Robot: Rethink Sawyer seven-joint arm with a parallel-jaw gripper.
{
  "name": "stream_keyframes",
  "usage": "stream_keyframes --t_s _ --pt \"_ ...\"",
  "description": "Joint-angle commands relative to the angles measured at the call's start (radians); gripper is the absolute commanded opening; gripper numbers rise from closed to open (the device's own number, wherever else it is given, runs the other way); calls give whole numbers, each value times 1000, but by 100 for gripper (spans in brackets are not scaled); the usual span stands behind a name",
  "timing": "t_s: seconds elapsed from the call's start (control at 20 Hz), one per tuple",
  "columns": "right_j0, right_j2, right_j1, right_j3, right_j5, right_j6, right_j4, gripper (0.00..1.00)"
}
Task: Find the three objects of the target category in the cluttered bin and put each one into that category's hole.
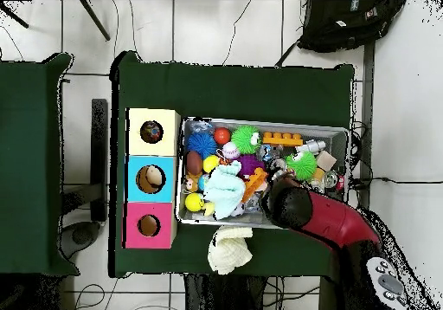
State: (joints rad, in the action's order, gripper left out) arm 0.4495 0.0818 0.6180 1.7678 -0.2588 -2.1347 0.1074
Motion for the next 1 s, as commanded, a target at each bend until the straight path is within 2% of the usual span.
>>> stream_keyframes --t_s 0.05,0.45,1.0 --pt "-76 -59 -15 -110 -135 -198 -133 0" --pt "-188 7 -20 -178 -224 -261 -258 0" --pt "-282 94 -63 -265 -292 -301 -379 0"
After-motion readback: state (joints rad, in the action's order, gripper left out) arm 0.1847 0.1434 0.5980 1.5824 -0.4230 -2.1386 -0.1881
